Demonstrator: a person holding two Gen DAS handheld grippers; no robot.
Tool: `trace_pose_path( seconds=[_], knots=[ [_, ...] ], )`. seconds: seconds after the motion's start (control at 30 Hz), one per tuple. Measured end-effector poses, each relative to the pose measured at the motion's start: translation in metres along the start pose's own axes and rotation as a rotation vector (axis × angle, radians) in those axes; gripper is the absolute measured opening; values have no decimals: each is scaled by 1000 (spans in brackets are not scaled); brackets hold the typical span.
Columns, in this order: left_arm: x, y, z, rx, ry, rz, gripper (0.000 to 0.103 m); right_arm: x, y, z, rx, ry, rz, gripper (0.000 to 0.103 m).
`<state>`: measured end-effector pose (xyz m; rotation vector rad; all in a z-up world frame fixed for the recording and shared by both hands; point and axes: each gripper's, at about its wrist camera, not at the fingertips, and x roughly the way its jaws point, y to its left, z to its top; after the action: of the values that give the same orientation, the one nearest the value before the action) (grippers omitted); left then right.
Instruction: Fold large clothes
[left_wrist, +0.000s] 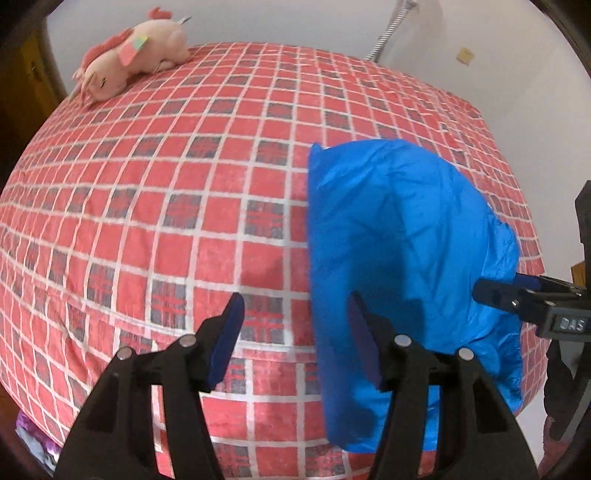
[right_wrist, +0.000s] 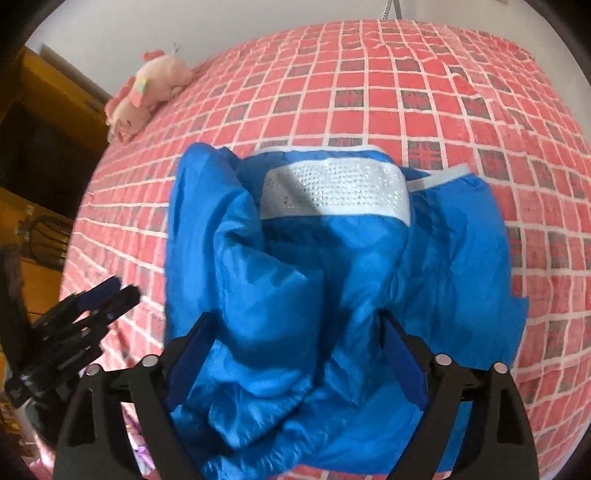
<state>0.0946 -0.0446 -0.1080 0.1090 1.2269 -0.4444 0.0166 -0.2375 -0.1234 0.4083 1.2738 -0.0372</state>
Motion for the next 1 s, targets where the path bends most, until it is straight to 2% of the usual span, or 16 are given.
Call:
trace_pose_path(
  seconds=[0.03,0.1,0.17,0.2,0.3,0.37,0.47,0.57,0.6,0.8,0.93,1.0],
  knots=[
    [1,3,-1,-9,1,1,56,1,5,1,-27,-9,-17,64],
    [1,7,-3,-17,1,5,56,1,18,2,-117,-42,-78,33],
    [1,10,-5,-25,5,4,56,-4,25,4,-165,-72,-106,19],
    [2,10,-5,-28,6,0,56,-11,24,6,-171,-85,-92,14],
    [-4,6,-3,-25,6,-30,56,-48,18,7,-166,-135,-15,10],
    [-16,-2,-1,-15,-14,-79,56,-79,12,4,-165,-169,25,10],
    [-31,-21,2,17,-47,-146,56,-127,-10,-7,-166,-235,-7,10],
    [-36,-48,3,58,-45,-228,56,-144,-39,-21,-126,-238,-58,10],
    [-35,-62,2,84,-39,-255,56,-144,-55,-27,-100,-230,-73,10],
    [-11,-121,-9,214,22,-284,56,-104,-137,-59,79,-140,-123,10],
    [12,-151,-21,276,78,-279,56,-78,-162,-73,135,-120,-118,12],
    [23,-153,-26,278,98,-278,58,-58,-170,-77,148,-103,-131,15]
  ],
)
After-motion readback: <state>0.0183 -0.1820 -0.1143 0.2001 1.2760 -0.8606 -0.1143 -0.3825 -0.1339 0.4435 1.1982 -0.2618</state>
